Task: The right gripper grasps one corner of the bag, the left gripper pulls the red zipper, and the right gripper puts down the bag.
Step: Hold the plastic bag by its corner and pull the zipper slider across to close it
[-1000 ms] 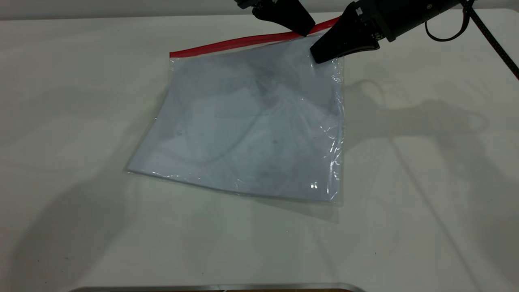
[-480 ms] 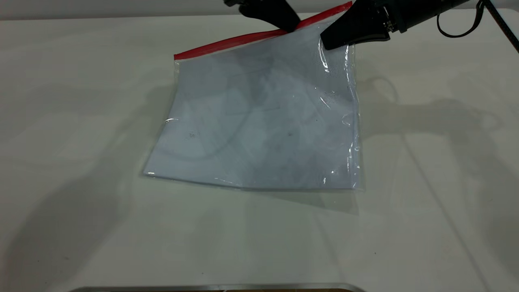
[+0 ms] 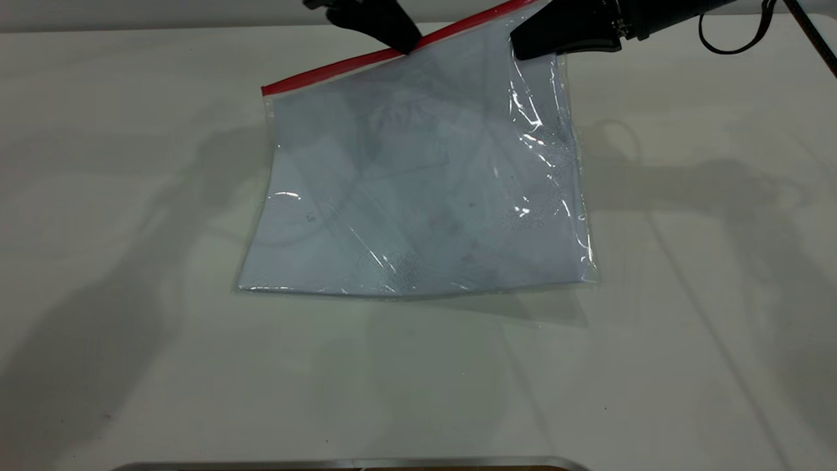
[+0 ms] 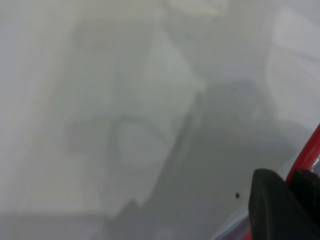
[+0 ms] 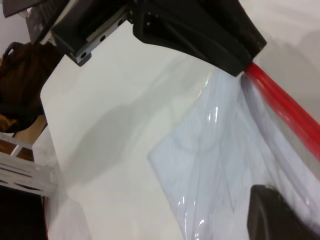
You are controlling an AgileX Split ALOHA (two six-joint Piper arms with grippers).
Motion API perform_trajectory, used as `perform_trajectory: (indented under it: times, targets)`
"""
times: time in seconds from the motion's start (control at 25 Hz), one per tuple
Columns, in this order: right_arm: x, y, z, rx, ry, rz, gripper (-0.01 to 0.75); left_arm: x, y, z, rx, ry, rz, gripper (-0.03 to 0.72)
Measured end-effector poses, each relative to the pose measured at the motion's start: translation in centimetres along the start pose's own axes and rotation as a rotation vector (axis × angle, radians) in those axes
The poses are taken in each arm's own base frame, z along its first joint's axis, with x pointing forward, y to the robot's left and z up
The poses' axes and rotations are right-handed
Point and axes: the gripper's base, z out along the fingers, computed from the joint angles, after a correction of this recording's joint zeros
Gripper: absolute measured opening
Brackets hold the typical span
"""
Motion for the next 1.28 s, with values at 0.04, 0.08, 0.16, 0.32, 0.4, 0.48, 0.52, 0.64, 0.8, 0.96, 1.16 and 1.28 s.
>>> perform_trajectory:
  times: [0.04, 0.08, 0.16, 0.32, 0.4, 0.48, 0.52, 0.64, 0.8, 0.96, 1.16, 1.28]
  targets:
    - [0.0, 0.0, 0.0, 0.000, -0.002, 0.000, 0.034, 0.1, 0.1, -0.1, -0.004, 0.005, -0.001, 0.092]
    - [0.0, 0.0, 0.0, 0.000, -0.004, 0.000, 0.034, 0.3, 0.3, -0.3, -0.009, 0.012, 0.001, 0.094]
    - [-0.1, 0.0, 0.0, 0.000, -0.012, 0.004, 0.034, 0.6, 0.5, -0.5, -0.018, 0.030, 0.006, 0.095]
    - [-0.2, 0.0, 0.0, 0.000, -0.026, 0.009, 0.034, 1.3, 1.0, -0.9, -0.037, 0.067, 0.017, 0.096]
    - [-0.3, 0.0, 0.0, 0.000, -0.029, 0.008, 0.034, 1.5, 1.3, -1.2, -0.045, 0.069, 0.011, 0.096]
    - [-0.3, 0.0, 0.0, 0.000, -0.033, 0.009, 0.034, 1.8, 1.7, -1.6, -0.056, 0.075, 0.007, 0.100]
    - [-0.3, 0.0, 0.0, 0.000, -0.035, 0.010, 0.034, 2.0, 1.9, -1.8, -0.062, 0.077, 0.003, 0.100]
    - [-0.4, 0.0, 0.0, 0.000, -0.040, 0.012, 0.034, 2.6, 2.6, -2.5, -0.084, 0.075, -0.017, 0.100]
    - [-0.4, -0.1, -0.2, 0.002, -0.051, 0.016, 0.034, 3.3, 3.3, -3.3, -0.112, 0.094, -0.025, 0.101]
    - [-0.6, -0.1, -0.2, 0.002, -0.068, 0.010, 0.034, 4.3, 4.1, -4.1, -0.141, 0.122, -0.045, 0.101]
    - [-0.6, -0.1, -0.2, 0.002, -0.072, 0.006, 0.034, 5.6, 5.0, -5.2, -0.178, 0.173, -0.099, 0.104]
    - [-0.6, -0.1, -0.2, 0.001, -0.074, 0.007, 0.034, 6.4, 5.5, -5.9, -0.201, 0.197, -0.133, 0.105]
